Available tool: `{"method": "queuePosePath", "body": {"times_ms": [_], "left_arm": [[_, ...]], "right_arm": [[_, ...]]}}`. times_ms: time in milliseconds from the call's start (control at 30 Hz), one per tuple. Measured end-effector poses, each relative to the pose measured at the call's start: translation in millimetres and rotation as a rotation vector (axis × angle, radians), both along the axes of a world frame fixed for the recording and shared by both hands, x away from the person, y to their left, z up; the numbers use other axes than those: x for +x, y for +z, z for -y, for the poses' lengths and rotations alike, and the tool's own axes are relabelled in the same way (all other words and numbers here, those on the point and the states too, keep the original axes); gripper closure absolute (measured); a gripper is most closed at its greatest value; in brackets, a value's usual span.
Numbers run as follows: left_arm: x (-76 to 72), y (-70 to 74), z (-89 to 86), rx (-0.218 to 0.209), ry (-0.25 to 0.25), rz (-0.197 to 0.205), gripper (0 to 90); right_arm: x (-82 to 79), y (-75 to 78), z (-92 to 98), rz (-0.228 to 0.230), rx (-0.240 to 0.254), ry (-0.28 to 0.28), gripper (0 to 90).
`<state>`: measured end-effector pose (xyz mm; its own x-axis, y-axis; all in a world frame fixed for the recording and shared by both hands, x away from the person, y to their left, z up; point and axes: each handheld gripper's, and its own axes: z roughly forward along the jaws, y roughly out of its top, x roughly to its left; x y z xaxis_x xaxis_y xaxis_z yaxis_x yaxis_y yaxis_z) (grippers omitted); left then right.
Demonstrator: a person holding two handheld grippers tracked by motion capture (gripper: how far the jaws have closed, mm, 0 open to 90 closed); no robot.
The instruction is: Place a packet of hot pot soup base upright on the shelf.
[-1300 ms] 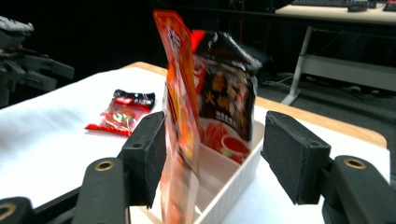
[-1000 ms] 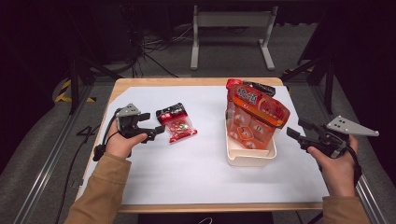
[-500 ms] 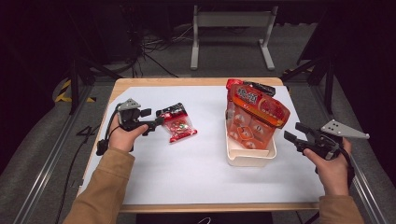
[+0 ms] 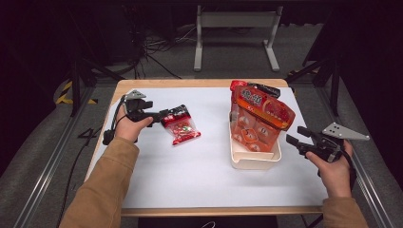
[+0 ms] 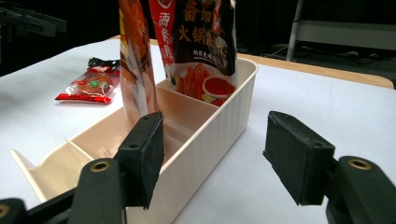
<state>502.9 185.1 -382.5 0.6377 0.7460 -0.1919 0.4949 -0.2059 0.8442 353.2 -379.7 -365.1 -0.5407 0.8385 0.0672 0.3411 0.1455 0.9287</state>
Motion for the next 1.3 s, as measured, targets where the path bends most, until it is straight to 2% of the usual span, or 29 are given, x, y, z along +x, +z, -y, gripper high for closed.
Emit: {"method": "queuePosePath", "body": {"times_ms": [33, 200, 300, 333, 367, 533, 667, 767, 933, 1000, 1100, 1200, 1300], "left_arm": [[2.5, -1.0, 0.3, -0.013, 0.001, -0.002, 16.4], [15.0, -5.0, 1.1, -0.022, -0.023, -0.011, 16.0], [20.2, -6.6, 1.0, -0.019, -0.033, 0.001, 16.1], [20.8, -7.2, 1.7, -0.025, -0.032, -0.012, 16.7], [24.9, -9.2, 2.9, -0.007, -0.037, -0.010, 17.9], [34.3, -16.7, 4.1, 0.018, -0.023, -0.014, 18.7], [38.9, -22.3, 4.7, -0.007, -0.008, -0.039, 18.7], [42.5, -27.0, 6.3, -0.001, -0.013, -0.042, 18.6], [48.2, -39.7, 9.9, 0.019, -0.013, -0.081, 18.3], [48.8, -41.3, 10.2, 0.020, -0.009, -0.087, 18.2], [50.9, -47.5, 10.9, 0.026, -0.005, -0.130, 18.2], [51.3, -49.9, 11.5, 0.030, -0.012, -0.147, 18.1], [52.2, -53.7, 11.3, 0.051, -0.005, -0.169, 17.9]], "right_arm": [[0.6, -0.8, 0.5, 0.002, -0.005, 0.000, 37.5], [1.1, -2.5, 1.8, -0.004, -0.004, -0.003, 37.7], [1.5, -3.1, 2.6, -0.002, -0.004, -0.004, 37.7], [1.4, -3.8, 3.0, -0.007, -0.002, -0.007, 37.7], [1.6, -4.2, 3.4, -0.009, -0.003, -0.007, 37.7], [2.5, -5.6, 3.5, -0.009, -0.003, -0.005, 37.7], [2.6, -6.1, 2.7, -0.013, -0.002, -0.003, 37.7], [2.2, -5.9, 2.9, -0.013, -0.001, -0.003, 37.7], [3.0, -7.4, 3.9, -0.017, -0.001, -0.004, 37.5], [3.4, -7.8, 3.3, -0.015, -0.003, -0.001, 37.4], [3.3, -8.1, 2.2, -0.020, 0.001, 0.002, 37.2], [3.5, -8.4, 2.1, -0.020, 0.000, 0.002, 37.1], [4.1, -9.2, 2.3, -0.018, -0.002, 0.003, 37.1]]}}
